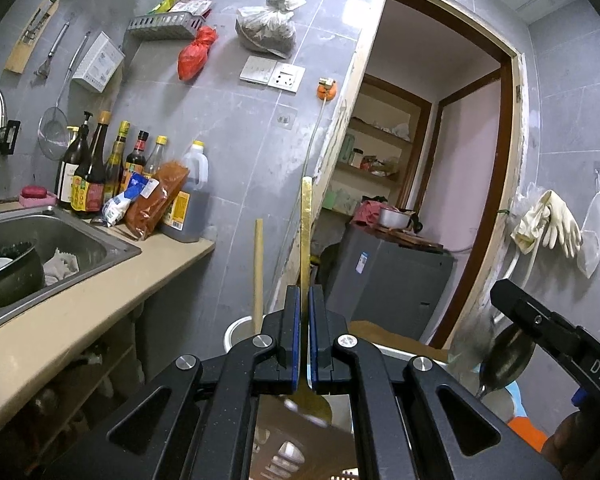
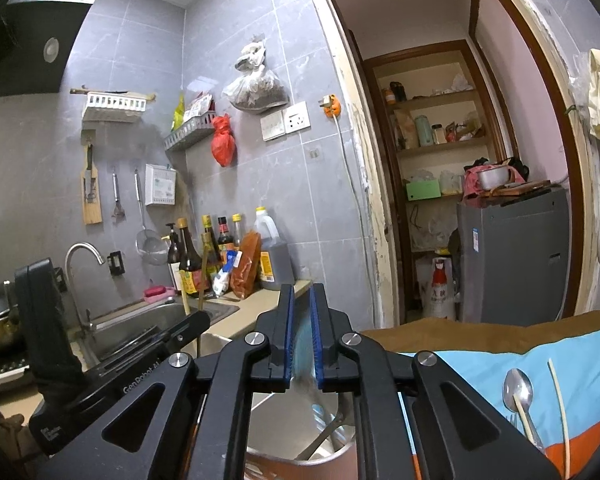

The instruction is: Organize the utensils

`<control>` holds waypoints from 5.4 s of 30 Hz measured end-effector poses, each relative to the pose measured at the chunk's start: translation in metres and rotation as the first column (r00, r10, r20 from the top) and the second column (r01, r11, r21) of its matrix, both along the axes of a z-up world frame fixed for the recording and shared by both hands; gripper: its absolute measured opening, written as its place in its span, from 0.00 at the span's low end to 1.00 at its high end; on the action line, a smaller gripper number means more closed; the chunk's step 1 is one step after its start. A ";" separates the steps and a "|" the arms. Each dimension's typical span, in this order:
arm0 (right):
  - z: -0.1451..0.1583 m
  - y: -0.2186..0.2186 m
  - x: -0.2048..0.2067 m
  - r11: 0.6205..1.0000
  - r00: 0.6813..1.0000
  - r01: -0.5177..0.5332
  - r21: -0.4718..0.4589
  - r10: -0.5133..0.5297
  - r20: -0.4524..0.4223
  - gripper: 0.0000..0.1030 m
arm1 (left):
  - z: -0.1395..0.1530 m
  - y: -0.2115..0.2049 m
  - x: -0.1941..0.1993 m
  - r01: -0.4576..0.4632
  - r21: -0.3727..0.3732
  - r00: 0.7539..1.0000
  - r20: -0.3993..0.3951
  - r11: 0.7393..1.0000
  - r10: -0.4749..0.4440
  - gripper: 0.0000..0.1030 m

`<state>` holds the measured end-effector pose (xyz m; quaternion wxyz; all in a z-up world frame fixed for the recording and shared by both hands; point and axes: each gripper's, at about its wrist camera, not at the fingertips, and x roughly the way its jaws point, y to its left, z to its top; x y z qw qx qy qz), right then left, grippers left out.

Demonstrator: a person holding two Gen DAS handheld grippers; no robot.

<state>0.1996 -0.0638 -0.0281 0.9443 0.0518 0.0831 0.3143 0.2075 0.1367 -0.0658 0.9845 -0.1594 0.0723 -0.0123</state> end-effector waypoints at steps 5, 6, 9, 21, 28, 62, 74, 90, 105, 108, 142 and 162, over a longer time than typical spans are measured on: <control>0.001 -0.001 -0.001 1.000 1.000 0.000 0.009 0.000 -0.010 0.10 | 0.001 0.001 -0.002 0.009 -0.004 1.000 -0.009 1.000 -0.009 0.02; 0.002 -0.001 -0.001 1.000 1.000 0.000 0.010 0.000 -0.011 0.10 | 0.001 0.001 -0.002 0.013 -0.006 1.000 -0.014 1.000 -0.013 0.03; 0.003 -0.002 -0.002 1.000 1.000 -0.003 0.012 0.003 -0.008 0.14 | 0.003 0.002 -0.003 0.020 -0.004 1.000 -0.023 1.000 -0.020 0.08; 0.030 -0.027 -0.008 0.999 0.999 0.027 0.045 -0.026 -0.020 0.29 | 0.037 -0.010 -0.015 0.045 0.042 0.997 -0.069 0.998 -0.042 0.31; 0.042 -0.073 -0.013 0.994 0.995 0.097 0.046 -0.096 -0.034 0.58 | 0.059 -0.039 -0.023 0.053 0.058 0.994 -0.096 0.997 -0.047 0.60; -0.021 -0.256 0.027 0.962 0.934 0.211 -0.176 -0.251 -0.254 0.97 | -0.011 -0.240 -0.024 0.121 0.114 0.931 -0.358 0.986 -0.073 0.95; -0.060 -0.245 0.077 0.975 0.887 0.092 -0.204 -0.173 -0.429 0.54 | -0.053 -0.243 0.026 0.182 0.063 0.844 -0.522 0.981 -0.123 0.57; -0.090 -0.231 0.104 0.971 0.816 -0.024 -0.238 -0.118 -0.566 0.28 | -0.087 -0.236 0.068 0.173 0.005 0.710 -0.694 0.985 -0.121 0.06; -0.102 -0.198 0.136 0.946 0.774 -0.105 -0.308 -0.117 -0.622 0.23 | -0.092 -0.242 0.099 0.134 0.049 0.665 -0.745 0.990 -0.053 0.04; -0.104 -0.196 0.139 0.945 0.766 -0.103 -0.310 -0.123 -0.631 0.22 | -0.091 -0.243 0.106 0.125 0.050 0.661 -0.749 0.991 -0.045 0.04; 0.022 -0.187 0.024 0.985 0.959 0.107 0.132 -0.068 -0.274 0.03 | 0.048 -0.172 -0.005 0.192 -0.052 0.958 -0.206 0.980 -0.198 0.02; 0.051 -0.064 0.016 0.918 0.998 0.043 0.395 -0.023 -0.055 0.03 | 0.085 0.032 0.008 0.066 -0.243 0.998 0.011 0.968 -0.065 0.02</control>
